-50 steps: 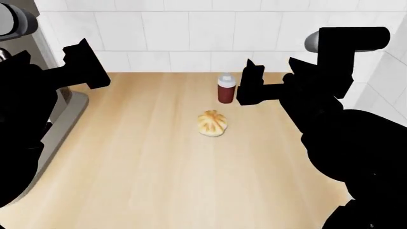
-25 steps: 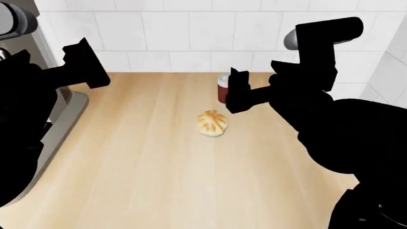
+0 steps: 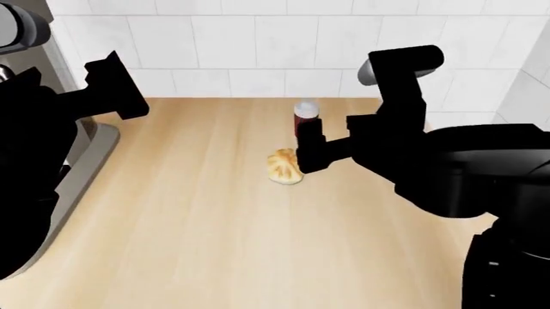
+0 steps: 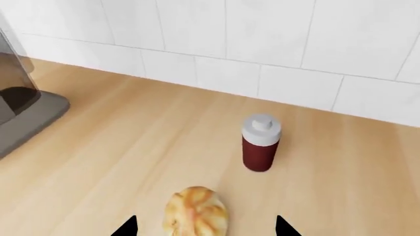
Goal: Pick the dumpling from the counter and place it in the cabinet.
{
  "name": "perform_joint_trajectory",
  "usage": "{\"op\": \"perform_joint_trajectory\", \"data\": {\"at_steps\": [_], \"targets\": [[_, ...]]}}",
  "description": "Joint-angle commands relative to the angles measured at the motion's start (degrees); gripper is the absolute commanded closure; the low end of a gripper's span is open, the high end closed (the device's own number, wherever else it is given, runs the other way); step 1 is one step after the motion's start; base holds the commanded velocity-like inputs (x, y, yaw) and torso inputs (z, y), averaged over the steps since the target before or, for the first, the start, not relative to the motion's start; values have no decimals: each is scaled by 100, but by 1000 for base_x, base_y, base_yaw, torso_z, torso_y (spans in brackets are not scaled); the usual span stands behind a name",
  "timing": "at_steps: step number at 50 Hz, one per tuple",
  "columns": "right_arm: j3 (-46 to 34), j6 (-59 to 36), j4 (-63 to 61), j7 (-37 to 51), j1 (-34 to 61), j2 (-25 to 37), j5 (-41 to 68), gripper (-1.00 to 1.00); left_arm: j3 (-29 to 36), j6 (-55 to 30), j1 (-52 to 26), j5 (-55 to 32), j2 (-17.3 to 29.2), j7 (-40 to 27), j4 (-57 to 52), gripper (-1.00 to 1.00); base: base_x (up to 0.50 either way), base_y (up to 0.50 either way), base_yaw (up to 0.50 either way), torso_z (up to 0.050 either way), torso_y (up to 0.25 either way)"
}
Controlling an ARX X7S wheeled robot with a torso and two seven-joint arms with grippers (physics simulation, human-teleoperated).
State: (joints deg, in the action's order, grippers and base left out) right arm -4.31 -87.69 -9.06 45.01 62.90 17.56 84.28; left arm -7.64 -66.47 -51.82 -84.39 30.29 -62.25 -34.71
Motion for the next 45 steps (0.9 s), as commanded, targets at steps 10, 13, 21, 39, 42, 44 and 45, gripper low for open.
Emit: {"op": "perform_joint_trajectory", "data": {"at_steps": [10, 13, 21, 39, 42, 44, 45], "targets": [[-706, 310, 259, -187, -7, 233, -22, -100, 20, 71, 37, -54, 44, -36, -23, -100, 0, 0, 0, 0, 0], [-795, 360, 271, -268, 17, 244, -96, -100, 24, 82, 42, -60, 49, -40, -25, -100, 0, 0, 0, 0, 0], [-1127, 484, 284, -611, 100, 272, -377, -100, 45, 112, 49, -51, 56, -32, -18, -100, 0, 0, 0, 0, 0], [-1728, 721, 728, -1220, 465, 230, -820, -100, 72, 170, 62, -82, 88, -51, -16, -100, 0, 0, 0, 0, 0], [-1800, 759, 762, -1275, 478, 224, -867, -100, 84, 182, 61, -66, 89, -39, -6, -100, 0, 0, 0, 0, 0], [-1860, 796, 805, -1333, 491, 220, -921, -100, 89, 189, 62, -62, 92, -35, -3, -100, 0, 0, 0, 0, 0], [-1890, 816, 818, -1357, 492, 222, -950, -100, 89, 193, 65, -65, 94, -37, -4, -100, 0, 0, 0, 0, 0]]}}
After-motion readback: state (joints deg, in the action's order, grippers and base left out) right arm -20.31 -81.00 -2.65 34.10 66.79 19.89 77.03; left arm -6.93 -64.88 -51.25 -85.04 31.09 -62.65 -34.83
